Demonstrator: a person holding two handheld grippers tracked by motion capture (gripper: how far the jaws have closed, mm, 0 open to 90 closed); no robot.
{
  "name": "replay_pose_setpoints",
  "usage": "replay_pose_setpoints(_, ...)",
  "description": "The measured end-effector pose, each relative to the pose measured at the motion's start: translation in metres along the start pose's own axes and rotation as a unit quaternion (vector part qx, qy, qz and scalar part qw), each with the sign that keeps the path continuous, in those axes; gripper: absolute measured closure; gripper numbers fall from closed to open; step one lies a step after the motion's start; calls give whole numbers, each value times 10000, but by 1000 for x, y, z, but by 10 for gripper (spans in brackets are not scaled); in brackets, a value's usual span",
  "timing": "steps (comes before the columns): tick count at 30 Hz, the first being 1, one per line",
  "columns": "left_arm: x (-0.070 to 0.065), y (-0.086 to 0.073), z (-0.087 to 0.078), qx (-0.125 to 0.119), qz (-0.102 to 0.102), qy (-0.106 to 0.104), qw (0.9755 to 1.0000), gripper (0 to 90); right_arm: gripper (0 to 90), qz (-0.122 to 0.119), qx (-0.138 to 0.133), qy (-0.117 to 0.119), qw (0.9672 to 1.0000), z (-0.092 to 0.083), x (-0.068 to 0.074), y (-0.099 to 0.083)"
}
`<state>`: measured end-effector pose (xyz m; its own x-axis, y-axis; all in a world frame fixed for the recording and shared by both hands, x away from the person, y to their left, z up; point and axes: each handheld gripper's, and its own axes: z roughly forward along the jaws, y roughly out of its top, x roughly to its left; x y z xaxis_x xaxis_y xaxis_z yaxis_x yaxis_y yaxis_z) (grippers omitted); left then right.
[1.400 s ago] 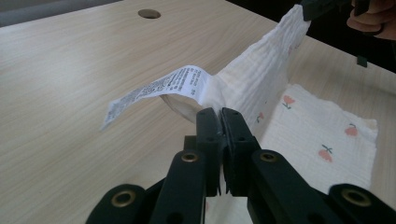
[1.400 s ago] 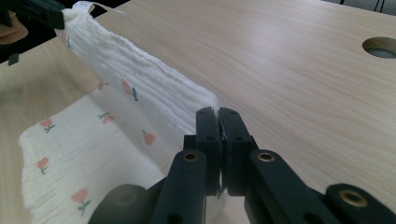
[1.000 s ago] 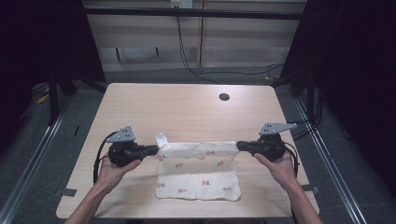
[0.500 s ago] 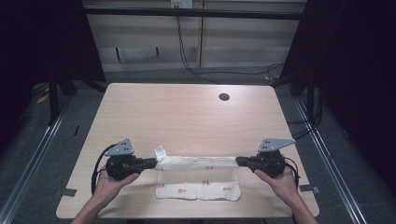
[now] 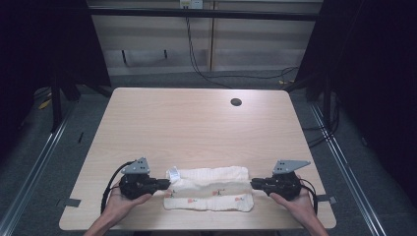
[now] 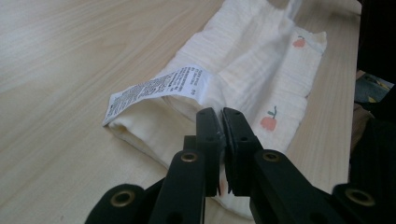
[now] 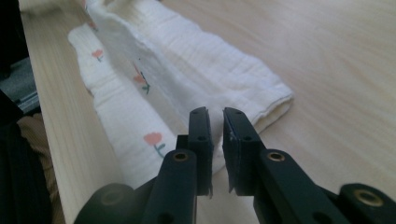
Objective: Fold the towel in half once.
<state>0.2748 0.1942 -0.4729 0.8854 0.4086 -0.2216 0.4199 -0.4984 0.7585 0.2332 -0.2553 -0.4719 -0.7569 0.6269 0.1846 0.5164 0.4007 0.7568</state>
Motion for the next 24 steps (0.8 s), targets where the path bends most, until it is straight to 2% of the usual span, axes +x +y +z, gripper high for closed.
replay_pose_setpoints(2,-2,-2,2,125,80,25,9999,852,807,-46,105,45,9999,2,3,-2)
replay_pose_setpoints(5,-2,-4,3,126,31,-97,9999,843,811,-33,108,92,9999,3,6,-2)
replay_pose_setpoints(9,-6,-7,3,292,38,-101,9995,812,805,-41,128,127,9998,7,8,-1)
replay_pose_setpoints(11,-7,-8,1,282,31,-126,9995,796,803,-65,145,116,9998,8,9,0)
replay_pose_setpoints(12,-8,-8,0,253,-4,-172,9995,756,785,-45,125,103,9999,9,9,0)
replay_pose_setpoints(16,-12,-10,-5,207,12,-230,9995,724,769,-5,119,18,9999,9,6,0)
replay_pose_setpoints(19,-9,-11,-8,182,-59,-109,9998,689,752,45,108,-85,9999,10,4,1)
replay_pose_setpoints(22,-2,-10,-13,35,-125,-44,9999,673,727,102,135,-225,9996,13,1,3)
replay_pose_setpoints(24,5,-10,-17,-83,-262,68,9996,674,706,130,139,-236,9995,16,-2,5)
